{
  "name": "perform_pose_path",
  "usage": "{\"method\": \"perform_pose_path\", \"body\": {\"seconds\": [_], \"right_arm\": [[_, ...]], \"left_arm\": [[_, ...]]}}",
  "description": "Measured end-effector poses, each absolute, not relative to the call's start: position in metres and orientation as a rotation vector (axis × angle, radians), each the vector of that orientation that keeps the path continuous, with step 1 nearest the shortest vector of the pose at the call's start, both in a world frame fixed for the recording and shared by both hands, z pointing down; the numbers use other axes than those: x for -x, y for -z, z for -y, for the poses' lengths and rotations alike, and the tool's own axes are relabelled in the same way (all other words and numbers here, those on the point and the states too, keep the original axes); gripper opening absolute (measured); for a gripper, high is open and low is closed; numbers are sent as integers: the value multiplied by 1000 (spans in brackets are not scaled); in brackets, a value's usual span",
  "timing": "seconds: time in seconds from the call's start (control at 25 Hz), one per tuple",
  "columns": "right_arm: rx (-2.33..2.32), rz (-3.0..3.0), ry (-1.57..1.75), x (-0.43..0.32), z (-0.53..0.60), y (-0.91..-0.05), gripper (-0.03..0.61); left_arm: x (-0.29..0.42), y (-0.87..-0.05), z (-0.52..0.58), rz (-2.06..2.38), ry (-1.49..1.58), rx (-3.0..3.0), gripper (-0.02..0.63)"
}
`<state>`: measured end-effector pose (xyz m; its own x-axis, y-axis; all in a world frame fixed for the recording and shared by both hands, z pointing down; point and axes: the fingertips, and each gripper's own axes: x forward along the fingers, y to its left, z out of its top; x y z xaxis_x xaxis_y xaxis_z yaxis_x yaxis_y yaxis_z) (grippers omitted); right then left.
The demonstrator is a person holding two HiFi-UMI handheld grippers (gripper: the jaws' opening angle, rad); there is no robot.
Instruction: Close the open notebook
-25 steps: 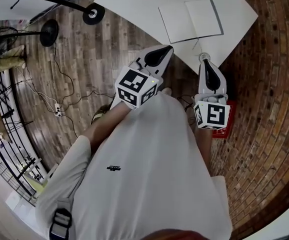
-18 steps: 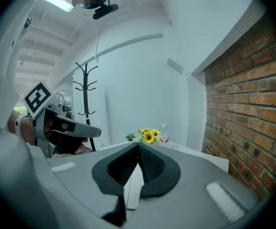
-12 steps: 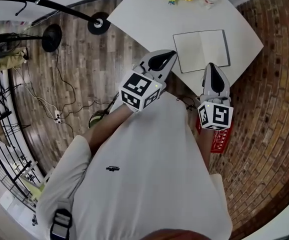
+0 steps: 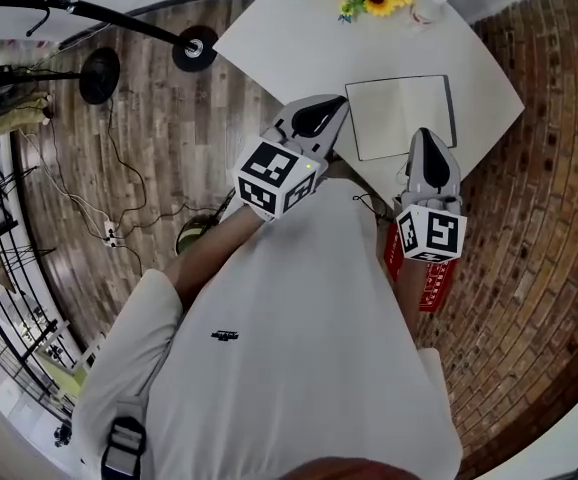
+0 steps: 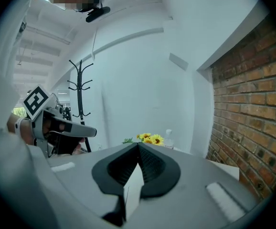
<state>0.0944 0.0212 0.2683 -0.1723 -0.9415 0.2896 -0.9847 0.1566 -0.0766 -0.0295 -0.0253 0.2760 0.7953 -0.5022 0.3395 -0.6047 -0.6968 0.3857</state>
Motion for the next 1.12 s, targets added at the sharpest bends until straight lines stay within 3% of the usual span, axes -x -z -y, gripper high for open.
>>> {"method": "perform_pose_path", "body": {"seconds": [1.12], "right_arm": [[-1647,2330,-321,-186,12,-280,11]], "left_arm": [[-61,-293,37,805,-430,-2528,9]]}}
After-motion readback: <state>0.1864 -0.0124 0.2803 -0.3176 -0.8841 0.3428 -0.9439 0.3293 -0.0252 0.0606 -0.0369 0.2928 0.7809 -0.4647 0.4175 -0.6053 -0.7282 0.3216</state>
